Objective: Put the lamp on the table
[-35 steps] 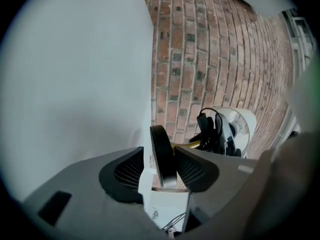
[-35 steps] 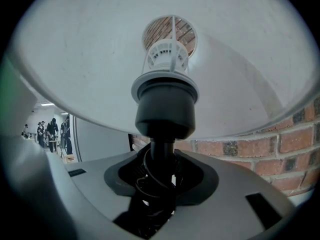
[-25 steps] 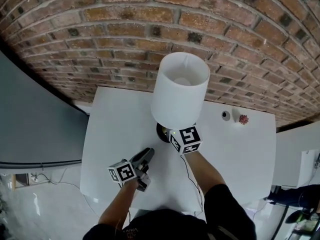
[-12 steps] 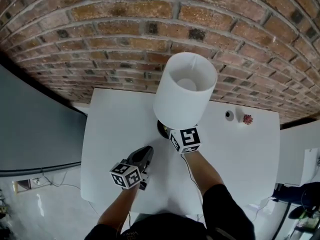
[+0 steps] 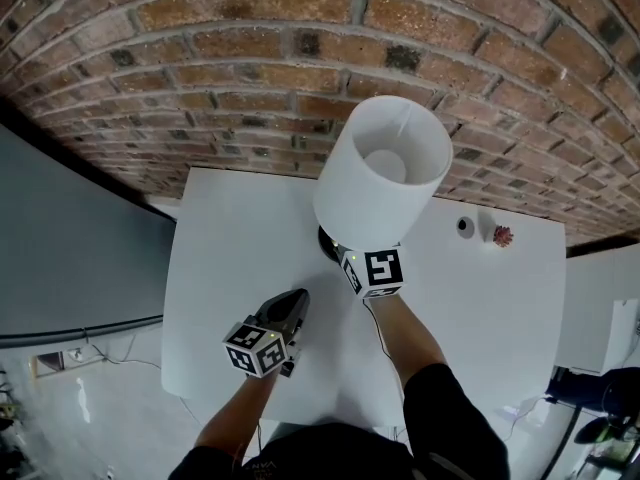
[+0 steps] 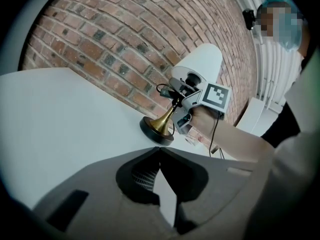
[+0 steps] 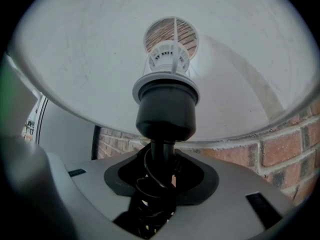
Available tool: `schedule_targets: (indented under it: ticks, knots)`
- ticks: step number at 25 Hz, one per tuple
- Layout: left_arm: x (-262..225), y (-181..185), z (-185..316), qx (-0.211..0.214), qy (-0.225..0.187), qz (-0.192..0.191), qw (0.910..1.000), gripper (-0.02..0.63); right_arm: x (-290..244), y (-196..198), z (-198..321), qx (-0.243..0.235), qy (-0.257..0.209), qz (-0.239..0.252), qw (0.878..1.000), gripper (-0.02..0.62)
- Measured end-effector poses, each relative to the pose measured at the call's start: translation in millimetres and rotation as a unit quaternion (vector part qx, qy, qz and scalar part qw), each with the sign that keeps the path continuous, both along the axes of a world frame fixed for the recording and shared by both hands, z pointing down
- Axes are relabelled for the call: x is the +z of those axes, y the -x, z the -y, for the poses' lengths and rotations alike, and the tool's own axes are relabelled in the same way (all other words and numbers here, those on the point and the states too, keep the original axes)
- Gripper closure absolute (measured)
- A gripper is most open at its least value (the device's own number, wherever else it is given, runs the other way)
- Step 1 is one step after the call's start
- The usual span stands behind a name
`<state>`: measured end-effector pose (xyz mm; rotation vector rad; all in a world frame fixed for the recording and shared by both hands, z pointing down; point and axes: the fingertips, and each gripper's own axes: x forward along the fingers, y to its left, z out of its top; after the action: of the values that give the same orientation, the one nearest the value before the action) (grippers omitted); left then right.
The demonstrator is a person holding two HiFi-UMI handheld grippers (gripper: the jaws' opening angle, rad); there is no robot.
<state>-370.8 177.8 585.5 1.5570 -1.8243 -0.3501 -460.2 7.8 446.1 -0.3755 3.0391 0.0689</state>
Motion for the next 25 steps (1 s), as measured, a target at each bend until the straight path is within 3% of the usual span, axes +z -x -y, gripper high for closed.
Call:
schedule_targets:
  ticks: [14, 20, 25]
  knots:
    - [-1, -8, -7, -0.02, 0.004, -0.003, 0.9998, 0.604, 7, -12, -18, -0.017, -0.037, 0.008, 0.999, 0.424]
    - [-2, -13, -11, -0.026, 0.002, -0.003, 0.9997, 0.604, 12, -16, -18, -0.022, -0.013, -0.001, 1.0, 0.416]
    - [-6, -19, -14, -0.029, 0.002, 0.002, 0.9996, 0.604, 26, -30, -19, -0.028, 0.004, -0.036, 0.999, 0.371]
